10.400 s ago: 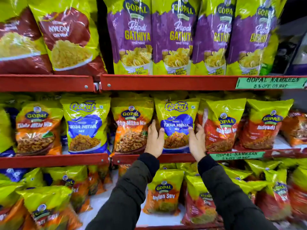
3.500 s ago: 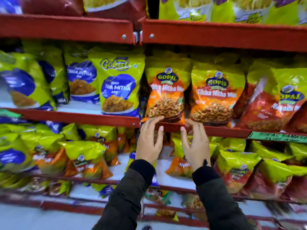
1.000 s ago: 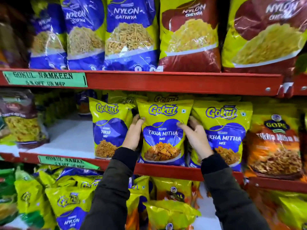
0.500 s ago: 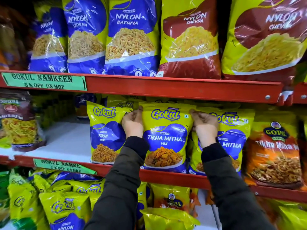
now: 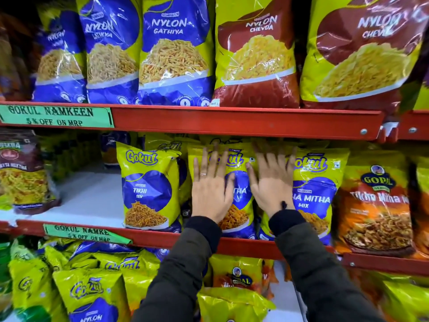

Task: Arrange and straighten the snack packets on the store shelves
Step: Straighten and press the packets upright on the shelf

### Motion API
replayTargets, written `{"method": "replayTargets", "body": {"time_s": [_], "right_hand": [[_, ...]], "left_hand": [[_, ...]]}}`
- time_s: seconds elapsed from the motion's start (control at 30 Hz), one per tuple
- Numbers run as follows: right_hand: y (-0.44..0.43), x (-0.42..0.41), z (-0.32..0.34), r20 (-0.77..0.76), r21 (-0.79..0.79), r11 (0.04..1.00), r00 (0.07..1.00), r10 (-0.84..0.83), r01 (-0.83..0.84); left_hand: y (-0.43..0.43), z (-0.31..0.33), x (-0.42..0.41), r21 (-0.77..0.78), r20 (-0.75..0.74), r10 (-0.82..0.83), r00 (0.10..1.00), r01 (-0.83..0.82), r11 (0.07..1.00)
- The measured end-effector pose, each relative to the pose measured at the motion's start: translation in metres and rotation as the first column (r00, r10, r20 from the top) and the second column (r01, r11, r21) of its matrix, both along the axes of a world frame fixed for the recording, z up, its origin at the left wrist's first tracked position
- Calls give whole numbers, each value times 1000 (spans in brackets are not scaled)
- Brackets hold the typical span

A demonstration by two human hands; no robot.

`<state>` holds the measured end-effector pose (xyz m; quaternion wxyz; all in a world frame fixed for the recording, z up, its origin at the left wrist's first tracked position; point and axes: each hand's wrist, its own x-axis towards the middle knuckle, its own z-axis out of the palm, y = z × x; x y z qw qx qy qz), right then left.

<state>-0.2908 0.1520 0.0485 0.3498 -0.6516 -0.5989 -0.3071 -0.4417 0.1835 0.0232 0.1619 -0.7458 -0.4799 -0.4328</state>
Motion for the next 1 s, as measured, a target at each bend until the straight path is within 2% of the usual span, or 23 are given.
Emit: {"method": "replayTargets", "body": {"time_s": [0.1, 0.2, 0.3, 0.5, 0.63, 0.83, 0.93, 1.0], "right_hand": [[9, -4, 0, 12, -146, 989, 1000, -1, 3], [5, 4, -2, 31, -33, 999, 1000, 0, 1], [-10, 22, -2, -12, 99, 995, 1000, -17, 18], [-43, 98, -7, -48, 178, 984, 999, -17, 25], [-69, 165, -8, -63, 172, 985, 998, -11, 22], [-106, 270, -10, -116, 115, 991, 991, -60, 73], [-120, 321, -11, -235, 67, 989, 965, -115, 134], [-129, 357, -11, -337, 13, 987, 931, -144, 158]], "left_hand": [[12, 3, -3, -56, -107, 21, 994, -28, 998], [8, 6, -2, 0, -116, 62, 991, -62, 998], [-5, 13, 16, 56, -77, 69, 995, -65, 996], [-39, 19, 88, 95, -38, -65, 997, 68, 993], [-63, 17, 156, 57, -2, -110, 994, 110, 992], [-101, 22, 262, 90, 81, -284, 955, 277, 957], [-116, 23, 313, 34, 164, -371, 914, 371, 928], [-126, 22, 349, -39, 286, -409, 866, 437, 899]]}}
